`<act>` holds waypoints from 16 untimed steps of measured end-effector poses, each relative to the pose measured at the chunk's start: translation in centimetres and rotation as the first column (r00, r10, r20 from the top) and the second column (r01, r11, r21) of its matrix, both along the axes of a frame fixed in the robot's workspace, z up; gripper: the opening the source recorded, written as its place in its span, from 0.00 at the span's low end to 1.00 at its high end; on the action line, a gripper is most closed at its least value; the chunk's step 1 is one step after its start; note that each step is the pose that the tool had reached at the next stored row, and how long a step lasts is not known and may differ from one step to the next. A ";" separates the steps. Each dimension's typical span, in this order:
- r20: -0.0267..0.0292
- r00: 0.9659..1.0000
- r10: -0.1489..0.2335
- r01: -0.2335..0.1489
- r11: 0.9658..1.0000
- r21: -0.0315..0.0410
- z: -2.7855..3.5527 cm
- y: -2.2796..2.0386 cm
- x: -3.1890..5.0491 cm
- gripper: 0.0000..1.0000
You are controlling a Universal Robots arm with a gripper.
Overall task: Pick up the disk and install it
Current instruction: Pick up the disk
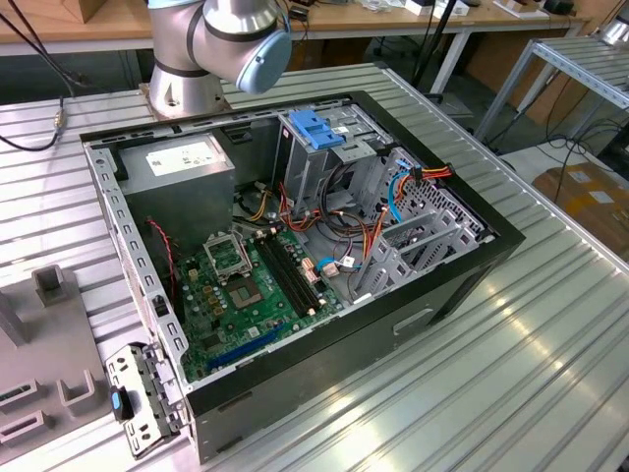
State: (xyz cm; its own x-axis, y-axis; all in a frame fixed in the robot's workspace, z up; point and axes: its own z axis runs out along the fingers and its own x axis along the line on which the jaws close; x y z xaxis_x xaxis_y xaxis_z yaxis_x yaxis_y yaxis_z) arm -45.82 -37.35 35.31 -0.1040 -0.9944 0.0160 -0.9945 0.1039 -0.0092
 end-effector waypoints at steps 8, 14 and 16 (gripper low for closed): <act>0.002 0.994 0.107 -0.107 0.994 0.000 -1.16 0.25 0.00 0.54; 0.002 0.993 0.117 -0.117 0.993 0.000 -2.50 0.37 -0.06 0.54; 0.002 0.993 0.117 -0.117 0.993 0.000 -2.95 0.37 -0.06 0.54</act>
